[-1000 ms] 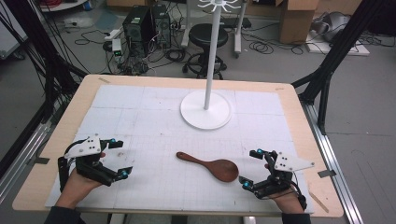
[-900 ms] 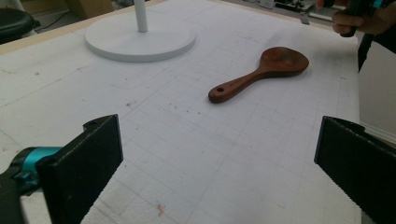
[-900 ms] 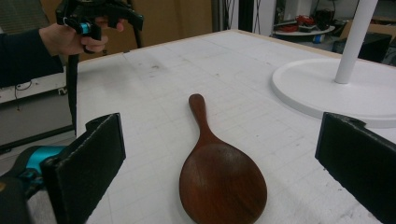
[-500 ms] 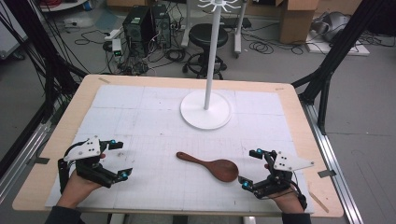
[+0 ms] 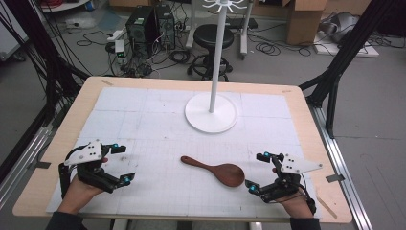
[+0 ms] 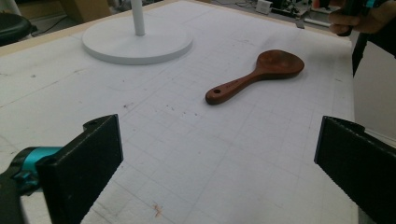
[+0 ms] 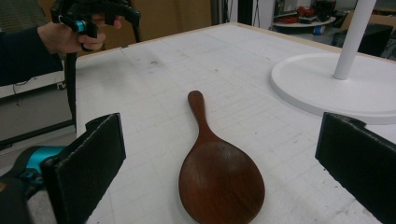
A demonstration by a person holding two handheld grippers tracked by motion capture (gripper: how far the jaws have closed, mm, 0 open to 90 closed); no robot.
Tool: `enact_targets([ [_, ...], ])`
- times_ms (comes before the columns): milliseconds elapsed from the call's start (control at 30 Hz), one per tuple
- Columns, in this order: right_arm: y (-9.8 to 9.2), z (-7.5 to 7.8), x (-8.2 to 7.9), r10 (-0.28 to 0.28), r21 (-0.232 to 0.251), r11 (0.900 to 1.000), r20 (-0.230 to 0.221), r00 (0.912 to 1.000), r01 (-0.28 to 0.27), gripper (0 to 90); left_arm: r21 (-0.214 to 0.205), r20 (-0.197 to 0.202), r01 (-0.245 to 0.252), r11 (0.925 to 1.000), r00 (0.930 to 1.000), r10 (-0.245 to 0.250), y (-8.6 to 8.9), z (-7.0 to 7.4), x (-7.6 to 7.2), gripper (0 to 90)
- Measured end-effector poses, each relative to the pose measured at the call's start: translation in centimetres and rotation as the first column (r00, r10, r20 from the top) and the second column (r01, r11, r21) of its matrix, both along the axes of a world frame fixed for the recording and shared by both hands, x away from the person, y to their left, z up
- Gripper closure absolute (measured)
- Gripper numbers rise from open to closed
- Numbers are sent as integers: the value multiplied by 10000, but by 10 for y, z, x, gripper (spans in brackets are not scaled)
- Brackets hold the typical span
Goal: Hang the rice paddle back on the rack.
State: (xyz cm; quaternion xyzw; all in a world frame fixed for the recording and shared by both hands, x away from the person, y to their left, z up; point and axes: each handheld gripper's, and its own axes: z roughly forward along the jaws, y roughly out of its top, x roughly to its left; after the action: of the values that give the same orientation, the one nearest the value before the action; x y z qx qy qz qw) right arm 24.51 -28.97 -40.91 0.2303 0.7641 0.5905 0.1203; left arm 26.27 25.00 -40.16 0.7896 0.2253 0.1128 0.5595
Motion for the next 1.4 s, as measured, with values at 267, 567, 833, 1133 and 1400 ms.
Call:
enact_targets([
  [267,5,1,0,239,-349,9991,-25,9997,-239,5,60,-88,11,10000,10000,-11,-2,-3,0,17],
  [567,2,2,5,429,-795,9958,-319,9986,-453,5,116,-100,64,9999,9999,-63,-2,-3,0,17],
  [833,2,11,10,891,-1574,9830,-392,9953,-942,4,142,-114,103,9998,9999,-102,-3,-4,0,17],
  [1133,4,26,18,1294,-2469,9589,-577,9899,-1397,5,146,-142,106,9998,9998,-104,-2,-4,0,17],
  [1400,12,33,24,1313,-3400,9268,-1043,9858,-1594,5,193,-171,78,9998,9998,-75,-3,-5,1,17],
])
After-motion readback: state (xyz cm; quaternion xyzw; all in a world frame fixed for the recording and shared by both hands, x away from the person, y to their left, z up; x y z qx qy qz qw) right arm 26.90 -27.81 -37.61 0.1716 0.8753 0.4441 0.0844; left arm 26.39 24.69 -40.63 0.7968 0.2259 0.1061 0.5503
